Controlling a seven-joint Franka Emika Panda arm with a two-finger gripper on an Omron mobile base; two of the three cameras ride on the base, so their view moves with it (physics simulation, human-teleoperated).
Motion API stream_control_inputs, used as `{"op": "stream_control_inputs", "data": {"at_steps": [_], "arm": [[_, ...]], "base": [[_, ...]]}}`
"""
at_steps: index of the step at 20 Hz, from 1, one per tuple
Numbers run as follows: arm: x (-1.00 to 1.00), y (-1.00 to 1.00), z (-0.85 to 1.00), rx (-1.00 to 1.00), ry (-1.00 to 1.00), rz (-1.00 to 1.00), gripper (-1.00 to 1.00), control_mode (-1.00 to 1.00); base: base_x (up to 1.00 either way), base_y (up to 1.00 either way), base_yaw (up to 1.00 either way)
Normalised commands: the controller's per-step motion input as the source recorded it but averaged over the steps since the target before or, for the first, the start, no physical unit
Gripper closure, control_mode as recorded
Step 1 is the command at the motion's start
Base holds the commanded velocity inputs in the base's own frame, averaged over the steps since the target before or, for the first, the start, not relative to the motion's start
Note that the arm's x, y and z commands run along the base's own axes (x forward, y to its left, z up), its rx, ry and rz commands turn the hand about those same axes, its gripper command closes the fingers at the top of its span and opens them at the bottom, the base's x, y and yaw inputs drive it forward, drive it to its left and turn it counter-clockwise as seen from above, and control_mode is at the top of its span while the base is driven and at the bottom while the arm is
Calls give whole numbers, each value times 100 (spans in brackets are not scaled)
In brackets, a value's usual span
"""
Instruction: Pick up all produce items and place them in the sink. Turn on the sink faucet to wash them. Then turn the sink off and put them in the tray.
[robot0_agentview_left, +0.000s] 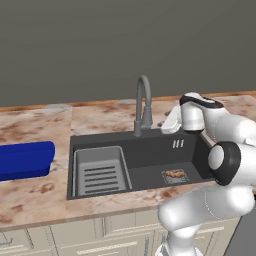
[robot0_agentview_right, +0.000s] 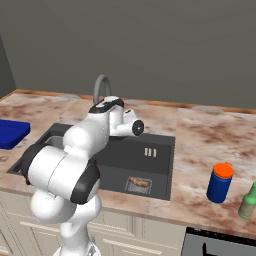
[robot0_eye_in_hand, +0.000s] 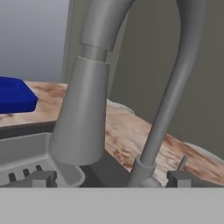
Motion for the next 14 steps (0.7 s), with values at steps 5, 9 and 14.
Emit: {"op": "stream_control_inputs", "data": {"at_steps": [5,9,14], "arm": [[28,0,-21,0,0,4,-100,-100],[27,0,-14,0,0,4,-100,-100],[29,0,-6,1,0,2,-100,-100]], "base": [[0,0,0],[0,0,0],[0,0,0]]}}
